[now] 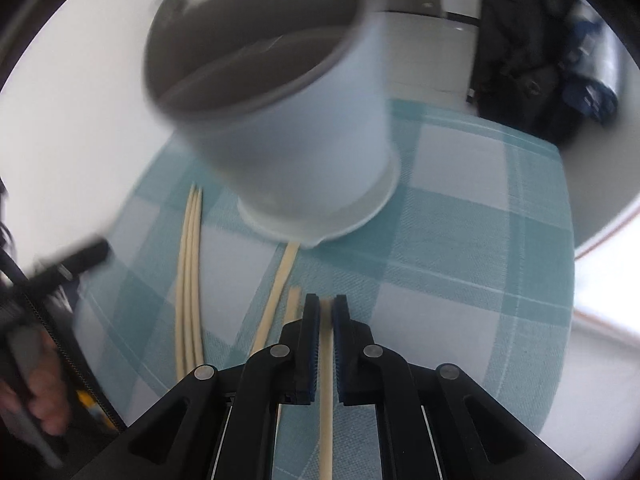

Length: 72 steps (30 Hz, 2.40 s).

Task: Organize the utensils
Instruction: 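Lift the chopstick with the right gripper while the left gripper grasps another chopstick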

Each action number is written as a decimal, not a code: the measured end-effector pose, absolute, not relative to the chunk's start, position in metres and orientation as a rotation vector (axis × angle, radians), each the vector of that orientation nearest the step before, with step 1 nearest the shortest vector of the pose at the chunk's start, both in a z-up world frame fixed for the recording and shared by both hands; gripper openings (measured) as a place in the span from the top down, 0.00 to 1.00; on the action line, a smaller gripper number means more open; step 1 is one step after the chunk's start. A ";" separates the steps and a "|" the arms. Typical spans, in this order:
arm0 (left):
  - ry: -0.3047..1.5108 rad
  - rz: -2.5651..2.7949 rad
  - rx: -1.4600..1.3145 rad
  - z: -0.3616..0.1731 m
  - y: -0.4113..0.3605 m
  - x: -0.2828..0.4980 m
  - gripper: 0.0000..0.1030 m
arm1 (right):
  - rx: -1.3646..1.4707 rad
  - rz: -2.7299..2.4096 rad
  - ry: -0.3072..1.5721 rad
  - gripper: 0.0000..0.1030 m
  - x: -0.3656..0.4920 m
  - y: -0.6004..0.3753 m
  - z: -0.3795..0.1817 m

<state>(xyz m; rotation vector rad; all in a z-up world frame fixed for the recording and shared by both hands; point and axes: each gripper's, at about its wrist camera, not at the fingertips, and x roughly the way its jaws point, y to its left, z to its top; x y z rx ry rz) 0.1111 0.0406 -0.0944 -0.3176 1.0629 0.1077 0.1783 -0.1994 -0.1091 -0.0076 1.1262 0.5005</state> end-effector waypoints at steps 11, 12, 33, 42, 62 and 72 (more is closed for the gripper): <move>1.153 0.209 -0.219 -0.118 0.030 0.115 0.01 | 0.303 0.523 0.965 0.95 0.195 -0.262 -0.071; 1.157 0.211 -0.211 -0.120 0.028 0.115 0.01 | 0.313 0.522 0.953 0.95 0.194 -0.266 -0.068; 1.265 0.200 -0.105 -0.128 0.018 0.131 0.01 | 0.349 0.579 0.852 0.95 0.174 -0.284 -0.041; 1.266 0.215 -0.082 -0.128 0.031 0.147 0.05 | 0.350 0.584 0.847 0.95 0.172 -0.285 -0.037; 1.205 0.207 -0.265 -0.120 0.041 0.180 0.99 | 0.315 0.588 0.828 0.95 0.168 -0.281 -0.033; 0.938 0.120 -0.331 -0.058 0.037 0.142 0.99 | 0.277 0.571 0.756 0.95 0.159 -0.273 -0.018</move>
